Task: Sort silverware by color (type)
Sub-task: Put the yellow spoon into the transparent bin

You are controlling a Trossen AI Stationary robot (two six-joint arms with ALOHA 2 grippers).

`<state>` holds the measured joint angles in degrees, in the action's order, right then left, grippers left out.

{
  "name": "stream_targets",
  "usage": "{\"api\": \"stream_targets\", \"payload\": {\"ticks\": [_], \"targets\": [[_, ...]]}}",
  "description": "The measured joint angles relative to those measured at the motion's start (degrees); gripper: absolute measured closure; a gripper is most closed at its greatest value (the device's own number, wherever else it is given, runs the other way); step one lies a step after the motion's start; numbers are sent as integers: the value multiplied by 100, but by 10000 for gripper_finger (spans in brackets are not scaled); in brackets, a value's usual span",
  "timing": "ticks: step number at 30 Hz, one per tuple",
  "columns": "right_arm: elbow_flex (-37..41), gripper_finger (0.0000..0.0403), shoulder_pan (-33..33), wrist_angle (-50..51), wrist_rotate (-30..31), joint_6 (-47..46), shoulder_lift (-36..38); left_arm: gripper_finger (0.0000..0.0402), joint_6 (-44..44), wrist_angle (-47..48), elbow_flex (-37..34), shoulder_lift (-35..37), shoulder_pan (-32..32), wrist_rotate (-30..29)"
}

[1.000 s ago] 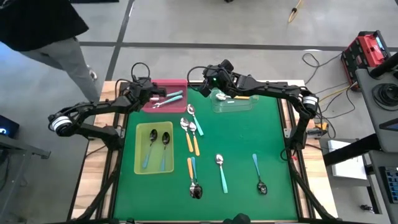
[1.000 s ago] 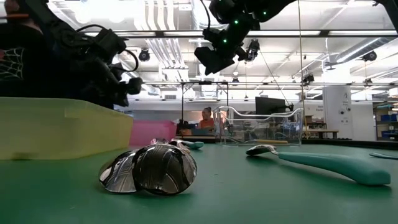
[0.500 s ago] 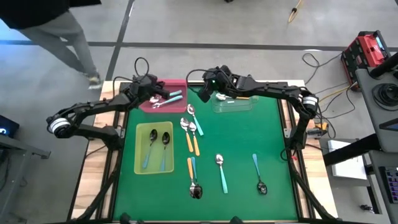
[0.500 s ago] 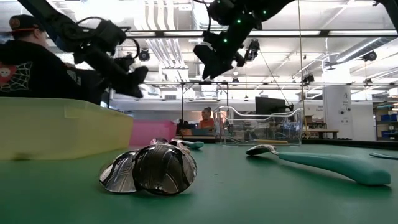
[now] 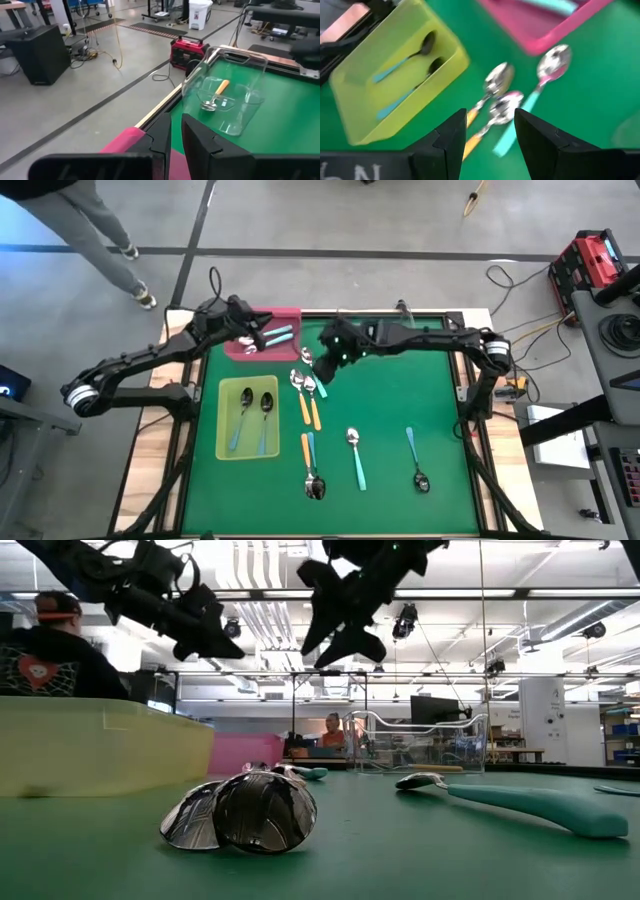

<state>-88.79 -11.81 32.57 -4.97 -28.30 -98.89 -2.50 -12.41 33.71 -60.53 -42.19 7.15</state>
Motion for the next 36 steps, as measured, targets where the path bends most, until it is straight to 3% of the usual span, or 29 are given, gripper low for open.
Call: {"api": "stream_targets", "payload": {"ticks": [11,17,24,36], "targets": [[0,256,981,79,72,-1526,0,374,20,31,-4,213,15,1039],[0,257,1267,19,604,-1982,0,374,11,-50,-7,405,17,1082],[0,257,1346,-58,1246,-2137,-62,374,17,-96,-9,624,17,1102],[-271,257,1281,-276,1410,-1749,-1010,374,155,-66,-9,723,19,1106]]}}
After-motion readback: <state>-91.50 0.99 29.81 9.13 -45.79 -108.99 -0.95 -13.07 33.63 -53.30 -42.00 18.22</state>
